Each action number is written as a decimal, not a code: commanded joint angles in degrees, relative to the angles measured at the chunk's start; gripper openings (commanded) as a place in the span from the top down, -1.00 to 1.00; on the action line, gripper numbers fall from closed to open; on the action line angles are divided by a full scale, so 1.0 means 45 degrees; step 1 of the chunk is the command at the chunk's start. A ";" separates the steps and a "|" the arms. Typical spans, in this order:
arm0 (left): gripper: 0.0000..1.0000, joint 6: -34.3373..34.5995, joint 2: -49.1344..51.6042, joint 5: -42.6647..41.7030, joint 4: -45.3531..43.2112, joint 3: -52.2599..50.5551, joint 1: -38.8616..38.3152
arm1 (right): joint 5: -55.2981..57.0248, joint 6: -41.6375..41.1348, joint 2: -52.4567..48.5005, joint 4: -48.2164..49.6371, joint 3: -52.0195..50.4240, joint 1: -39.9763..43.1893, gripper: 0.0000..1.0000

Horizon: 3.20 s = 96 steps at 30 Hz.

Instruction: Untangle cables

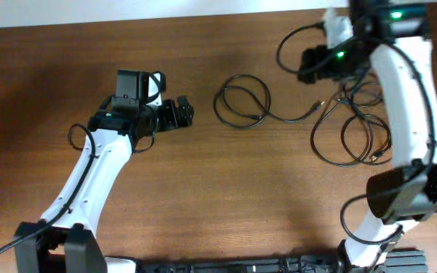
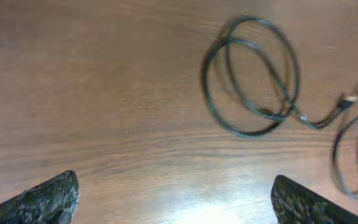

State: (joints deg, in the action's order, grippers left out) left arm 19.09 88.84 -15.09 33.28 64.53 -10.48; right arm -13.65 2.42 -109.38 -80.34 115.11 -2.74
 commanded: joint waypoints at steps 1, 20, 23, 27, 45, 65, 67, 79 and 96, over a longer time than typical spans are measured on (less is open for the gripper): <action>-0.99 -0.0160 0.0068 0.0656 0.0194 0.0005 0.0029 | -0.0209 0.0170 -0.0189 0.2025 -0.2555 -0.1224 -0.59; -1.00 -0.0160 0.0068 0.0646 0.0321 0.0005 0.0029 | 0.0627 -0.2225 -0.0889 1.0734 -0.9627 -0.2633 0.92; -1.00 -0.0160 0.0068 0.0646 0.0340 0.0005 0.0029 | 0.0393 -0.2064 0.0763 0.8238 -0.7077 -0.2414 0.92; -1.00 -0.0160 0.0068 0.0646 0.0345 0.0005 0.0029 | 0.0408 -0.2074 0.3026 0.5022 -0.1341 -0.1477 0.92; -0.98 -0.0160 0.0068 -0.5945 -0.3609 0.0005 0.0010 | -0.7830 0.3735 0.4794 0.1564 -0.0223 -0.0656 0.92; 0.66 -0.0160 0.0908 -0.4401 -0.4056 0.0000 -0.1093 | -0.7970 0.3691 0.4799 0.1467 -0.0219 -0.0636 0.92; 1.00 -0.0155 0.0821 -0.4546 -0.4289 0.0015 -0.0996 | -0.5955 0.3016 0.4794 0.1467 -0.0219 -0.0636 0.92; 0.95 -0.0165 -0.0583 -1.1788 -0.4299 0.0015 0.2438 | -0.3147 0.0325 0.4551 0.0359 -0.0306 0.1200 0.50; 1.00 -0.1190 -0.0617 -1.3017 -0.6577 0.0015 -0.0379 | -1.0972 -0.3109 -0.0981 0.2982 -0.0316 -0.1569 -0.27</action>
State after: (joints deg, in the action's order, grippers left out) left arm 16.16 87.31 -74.08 3.77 64.07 -11.05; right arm -61.14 -6.11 -113.23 -68.27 113.36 -9.26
